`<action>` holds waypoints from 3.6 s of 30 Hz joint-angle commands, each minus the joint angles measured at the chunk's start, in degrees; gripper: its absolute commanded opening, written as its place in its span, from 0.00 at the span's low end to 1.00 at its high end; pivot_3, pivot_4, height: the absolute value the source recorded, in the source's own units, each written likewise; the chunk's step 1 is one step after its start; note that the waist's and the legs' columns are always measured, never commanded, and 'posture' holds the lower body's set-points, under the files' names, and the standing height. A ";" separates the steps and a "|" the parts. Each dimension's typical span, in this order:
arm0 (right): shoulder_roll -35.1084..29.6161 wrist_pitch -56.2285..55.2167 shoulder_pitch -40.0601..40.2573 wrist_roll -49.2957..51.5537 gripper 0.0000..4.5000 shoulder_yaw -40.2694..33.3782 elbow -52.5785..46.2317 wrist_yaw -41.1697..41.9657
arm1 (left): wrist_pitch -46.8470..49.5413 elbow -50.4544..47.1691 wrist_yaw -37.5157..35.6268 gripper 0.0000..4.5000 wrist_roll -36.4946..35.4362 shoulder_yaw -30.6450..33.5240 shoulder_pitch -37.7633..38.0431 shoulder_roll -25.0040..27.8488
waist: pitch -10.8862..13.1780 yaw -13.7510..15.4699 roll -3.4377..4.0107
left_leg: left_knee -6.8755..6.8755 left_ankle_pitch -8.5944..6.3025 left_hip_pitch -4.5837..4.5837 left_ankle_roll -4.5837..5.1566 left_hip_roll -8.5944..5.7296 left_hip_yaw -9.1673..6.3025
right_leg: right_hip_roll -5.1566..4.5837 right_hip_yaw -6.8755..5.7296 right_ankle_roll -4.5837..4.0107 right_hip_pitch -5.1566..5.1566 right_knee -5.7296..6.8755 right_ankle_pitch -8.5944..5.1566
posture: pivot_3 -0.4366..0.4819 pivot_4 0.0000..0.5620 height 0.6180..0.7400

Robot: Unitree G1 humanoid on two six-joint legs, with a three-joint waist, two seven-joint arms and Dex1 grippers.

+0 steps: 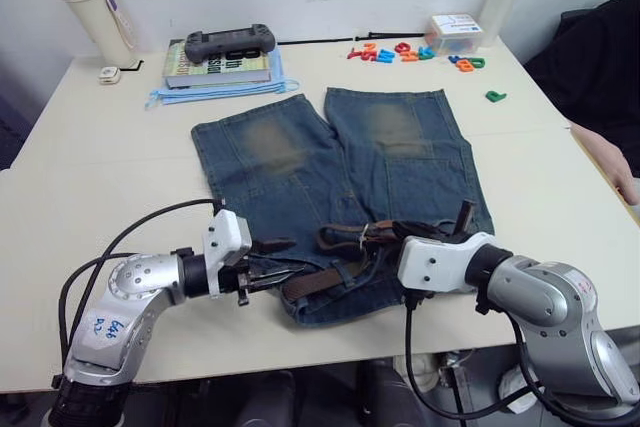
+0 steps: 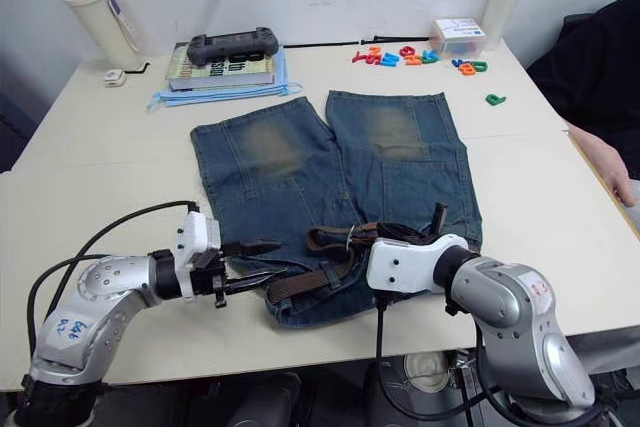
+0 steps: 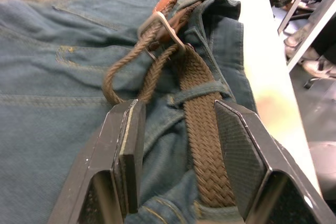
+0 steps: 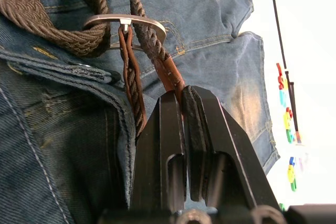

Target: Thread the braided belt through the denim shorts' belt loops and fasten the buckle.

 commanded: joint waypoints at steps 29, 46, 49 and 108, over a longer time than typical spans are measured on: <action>-6.50 -15.73 27.37 7.95 0.00 -30.38 7.38 -4.16 | -24.96 22.00 -0.11 0.53 21.03 -17.16 -2.42 14.19 | -0.14 -0.79 0.42 | -0.81 -0.58 1.91 0.15 0.74 0.19 | 0.22 -0.06 -0.38 2.02 -0.51 -0.20 | 0.48 0.27 0.73; -7.45 -15.64 29.49 3.55 0.00 -30.55 9.47 -6.52 | -29.19 28.68 0.90 0.53 21.70 -13.22 -1.50 18.42 | -0.27 -0.94 0.66 | -0.80 -0.74 2.01 -0.05 1.10 0.14 | 0.59 -0.06 -0.66 2.05 -0.46 -0.37 | 0.48 0.27 0.73; -7.23 -14.85 29.49 2.28 0.00 -29.95 8.96 -6.75 | -30.52 30.90 0.95 0.53 21.87 -12.34 -1.33 19.79 | -0.27 -0.97 0.68 | -0.81 -0.77 2.01 -0.11 1.20 0.14 | 0.70 -0.04 -0.71 2.04 -0.46 -0.40 | 0.48 0.27 0.73; 0.70 -5.52 19.80 -2.01 0.00 -8.97 -7.01 -6.04 | -19.86 17.19 -4.89 0.53 7.81 4.93 11.99 22.44 | 0.27 -2.93 0.56 | -1.61 -1.03 2.23 -1.12 2.23 -0.15 | 1.52 -0.05 -1.60 1.54 -0.53 -0.85 | 0.48 0.27 0.73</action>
